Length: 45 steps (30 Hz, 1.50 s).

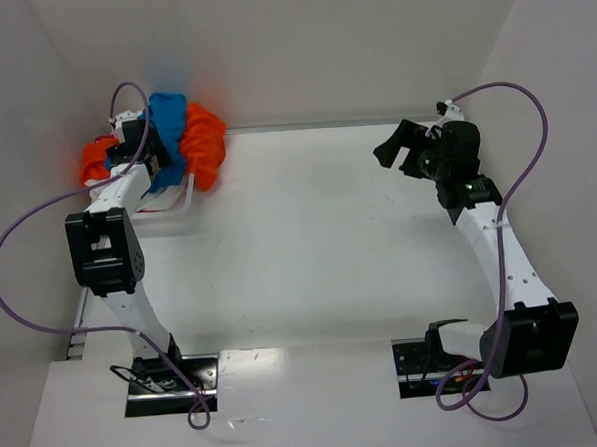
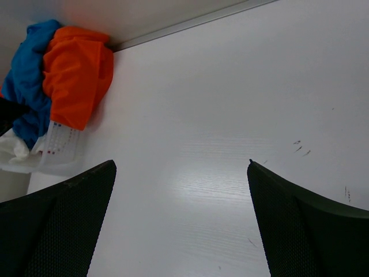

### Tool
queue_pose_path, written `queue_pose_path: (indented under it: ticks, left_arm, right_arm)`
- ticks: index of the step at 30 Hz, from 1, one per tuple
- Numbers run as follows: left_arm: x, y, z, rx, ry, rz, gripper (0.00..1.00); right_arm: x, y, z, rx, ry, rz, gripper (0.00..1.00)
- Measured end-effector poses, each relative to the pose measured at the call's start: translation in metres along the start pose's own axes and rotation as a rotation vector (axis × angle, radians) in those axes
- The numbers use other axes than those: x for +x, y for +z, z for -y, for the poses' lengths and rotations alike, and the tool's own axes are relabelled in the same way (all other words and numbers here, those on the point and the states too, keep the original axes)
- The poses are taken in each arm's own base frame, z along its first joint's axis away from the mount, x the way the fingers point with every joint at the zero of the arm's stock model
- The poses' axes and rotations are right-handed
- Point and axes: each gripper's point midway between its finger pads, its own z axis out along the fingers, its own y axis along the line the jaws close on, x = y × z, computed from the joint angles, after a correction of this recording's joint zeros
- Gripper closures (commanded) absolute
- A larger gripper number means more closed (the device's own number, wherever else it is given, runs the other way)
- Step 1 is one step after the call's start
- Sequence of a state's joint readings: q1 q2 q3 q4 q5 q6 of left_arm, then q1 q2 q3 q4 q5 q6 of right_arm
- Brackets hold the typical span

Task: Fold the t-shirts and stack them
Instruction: Grab crumpled tshirt from bin with the left arm, then move the tshirt to the center of the board

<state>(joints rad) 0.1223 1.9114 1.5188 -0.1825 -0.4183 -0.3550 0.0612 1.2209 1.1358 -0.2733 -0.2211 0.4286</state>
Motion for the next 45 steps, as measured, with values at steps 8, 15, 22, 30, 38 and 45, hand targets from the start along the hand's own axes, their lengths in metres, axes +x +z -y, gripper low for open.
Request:
queue_pose_path:
  ticks: [8, 15, 22, 30, 38, 45]
  left_arm:
    - [0.003, 0.025, -0.008, -0.021, -0.070, -0.003, 0.41]
    - [0.000, 0.031, -0.015, -0.016, -0.111, -0.002, 0.96]
    - [-0.020, 0.001, -0.016, 0.053, -0.150, 0.020, 1.00]
    - [-0.123, -0.159, 0.026, 0.370, -0.116, 0.222, 1.00]
    - [-0.162, -0.395, 0.140, 0.986, 0.083, 0.381, 1.00]
    - [-0.120, -0.470, 0.151, 1.263, 0.188, 0.301, 1.00]
  right_arm:
    - [0.002, -0.003, 0.001, -0.003, -0.006, 0.009, 0.00]
    - [0.008, -0.001, 0.005, 0.008, -0.003, 0.001, 0.00]
    - [0.002, -0.008, 0.000, -0.003, -0.004, 0.021, 0.00]
    - [-0.022, -0.031, -0.035, -0.124, -0.019, 0.065, 0.00]
    - [-0.048, -0.072, -0.083, -0.306, -0.010, 0.128, 0.00]
    - [-0.053, -0.107, -0.106, -0.400, 0.006, 0.162, 0.00]
